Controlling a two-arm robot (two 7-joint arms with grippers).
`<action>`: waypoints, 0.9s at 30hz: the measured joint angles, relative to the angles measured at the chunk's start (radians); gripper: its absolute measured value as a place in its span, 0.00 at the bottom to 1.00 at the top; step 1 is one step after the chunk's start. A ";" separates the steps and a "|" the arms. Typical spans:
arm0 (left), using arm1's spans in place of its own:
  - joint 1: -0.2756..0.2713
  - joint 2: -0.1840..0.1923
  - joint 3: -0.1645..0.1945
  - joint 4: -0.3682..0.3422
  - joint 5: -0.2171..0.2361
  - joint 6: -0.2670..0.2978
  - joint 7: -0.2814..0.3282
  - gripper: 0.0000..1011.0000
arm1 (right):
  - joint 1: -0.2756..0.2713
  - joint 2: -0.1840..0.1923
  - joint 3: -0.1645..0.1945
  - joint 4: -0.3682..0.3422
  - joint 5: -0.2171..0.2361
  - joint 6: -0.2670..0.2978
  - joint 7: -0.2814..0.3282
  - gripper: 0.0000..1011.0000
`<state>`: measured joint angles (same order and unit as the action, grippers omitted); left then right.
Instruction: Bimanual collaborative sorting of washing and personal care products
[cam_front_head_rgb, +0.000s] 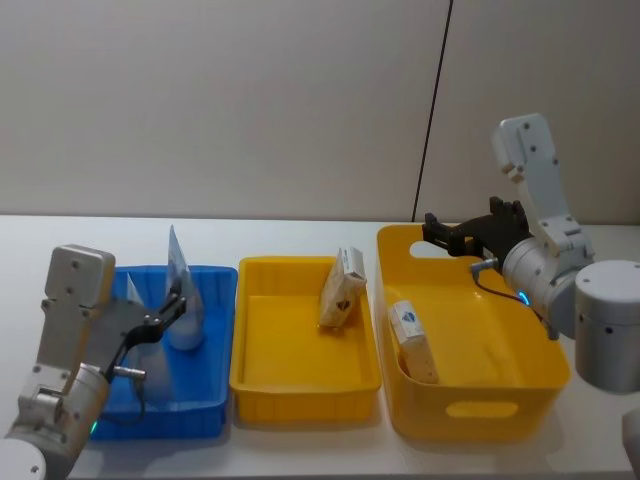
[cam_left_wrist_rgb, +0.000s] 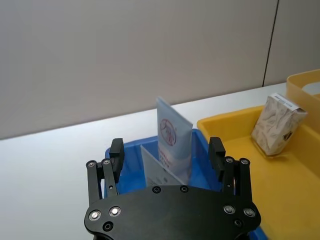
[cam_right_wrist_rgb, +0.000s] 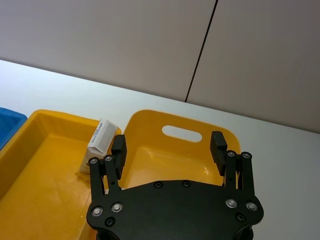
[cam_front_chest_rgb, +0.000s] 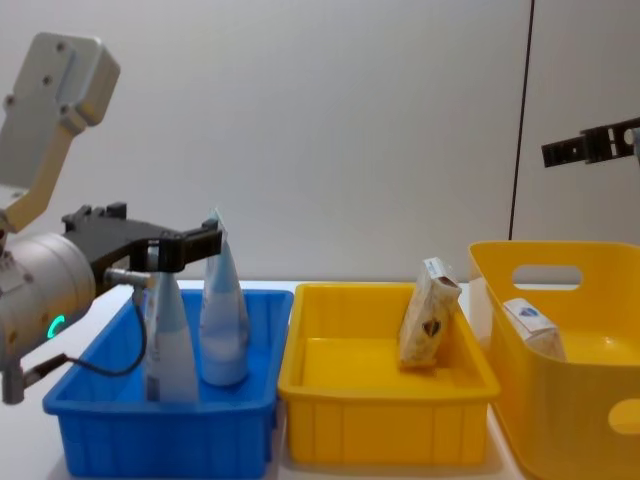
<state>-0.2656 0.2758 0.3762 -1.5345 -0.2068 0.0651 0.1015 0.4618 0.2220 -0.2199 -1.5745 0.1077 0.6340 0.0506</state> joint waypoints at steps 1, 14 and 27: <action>0.003 -0.004 -0.006 0.002 -0.004 0.009 0.003 0.99 | 0.000 0.000 0.000 0.000 0.000 0.000 0.000 0.99; 0.049 -0.017 -0.044 -0.011 -0.032 0.072 0.020 0.99 | 0.000 0.000 0.000 0.000 0.000 0.000 0.000 0.99; 0.059 -0.033 -0.039 0.014 -0.016 0.074 0.022 0.99 | 0.000 0.000 0.000 0.000 0.000 0.000 0.000 0.99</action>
<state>-0.2061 0.2431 0.3376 -1.5208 -0.2233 0.1394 0.1234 0.4619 0.2221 -0.2200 -1.5745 0.1075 0.6341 0.0507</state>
